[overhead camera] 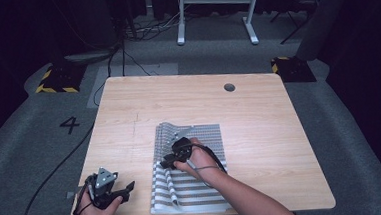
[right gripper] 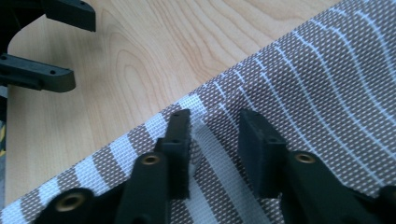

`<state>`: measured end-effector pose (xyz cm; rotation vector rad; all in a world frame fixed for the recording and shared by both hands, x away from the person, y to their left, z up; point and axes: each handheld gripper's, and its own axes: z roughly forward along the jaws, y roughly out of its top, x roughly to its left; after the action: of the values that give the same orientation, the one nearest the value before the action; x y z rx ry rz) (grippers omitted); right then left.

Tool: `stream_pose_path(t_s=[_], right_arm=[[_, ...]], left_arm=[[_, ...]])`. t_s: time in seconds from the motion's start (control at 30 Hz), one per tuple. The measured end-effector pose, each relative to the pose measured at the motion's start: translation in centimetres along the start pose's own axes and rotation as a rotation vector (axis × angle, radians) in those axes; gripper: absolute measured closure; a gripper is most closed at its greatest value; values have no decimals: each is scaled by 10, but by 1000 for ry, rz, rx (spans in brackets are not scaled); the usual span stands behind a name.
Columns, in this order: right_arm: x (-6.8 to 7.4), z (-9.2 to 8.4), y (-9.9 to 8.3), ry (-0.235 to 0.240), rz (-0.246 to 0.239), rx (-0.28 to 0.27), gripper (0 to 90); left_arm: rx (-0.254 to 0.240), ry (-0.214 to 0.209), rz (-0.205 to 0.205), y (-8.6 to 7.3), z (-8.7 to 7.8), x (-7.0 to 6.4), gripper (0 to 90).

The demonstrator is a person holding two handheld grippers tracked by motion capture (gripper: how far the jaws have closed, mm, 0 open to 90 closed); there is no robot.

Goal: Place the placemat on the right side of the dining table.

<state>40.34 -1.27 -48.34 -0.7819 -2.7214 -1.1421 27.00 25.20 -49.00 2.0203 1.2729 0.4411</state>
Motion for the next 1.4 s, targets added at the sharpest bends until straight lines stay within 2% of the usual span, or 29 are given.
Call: stream_pose_path(t_s=[0.03,0.07,0.13,0.17,0.23,0.27,0.3,0.33,0.4,0.43,0.5,0.53,0.6,0.67,0.73,0.87,0.9,0.93,0.97,1.17,1.4], right_arm=[[1,0,0,-4,10,10,671],[-1,0,-1,-9,0,17,709],[0,0,-2,0,22,25,757],[-1,0,-2,3,18,26,786],[1,0,-2,27,49,22,819],[-2,2,-3,30,13,9,843],[-1,1,-3,30,38,24,862],[-1,0,-3,32,43,25,878],[1,-1,-2,14,33,27,888],[1,-1,-2,13,-2,14,891],[3,-4,-1,9,11,15,894],[2,-5,-1,5,-10,12,895],[6,-10,0,-8,-1,29,897],[8,-14,0,-17,-38,22,899],[10,-19,0,-19,-48,19,899],[13,-36,2,-23,-62,-10,900],[15,-41,3,-27,-47,-16,900],[13,-46,4,-22,-83,-46,900],[16,-54,5,-32,-53,-31,900],[19,-90,7,-51,-108,-88,900],[19,-131,5,-89,-123,-124,900]], left_arm=[[-6,-3,-9,0,1,0,298],[-6,0,-8,0,2,0,298],[2,2,2,0,3,1,298],[5,-7,4,0,5,2,298],[1,0,-5,0,6,3,298],[14,6,7,0,6,4,298],[10,4,7,-1,8,5,298],[16,2,8,-1,8,6,298],[15,1,5,-2,11,7,298],[16,3,1,-2,12,7,298],[15,4,15,-3,13,9,295],[8,1,16,-3,14,10,293],[8,-3,13,-2,14,11,293],[7,0,17,-2,15,12,293],[7,3,14,-1,15,12,292],[8,-3,16,0,16,14,285],[9,-2,17,0,17,14,284],[9,-1,16,0,17,14,284],[7,0,17,0,17,14,284],[12,7,31,2,18,14,280],[17,4,36,3,19,16,280]])
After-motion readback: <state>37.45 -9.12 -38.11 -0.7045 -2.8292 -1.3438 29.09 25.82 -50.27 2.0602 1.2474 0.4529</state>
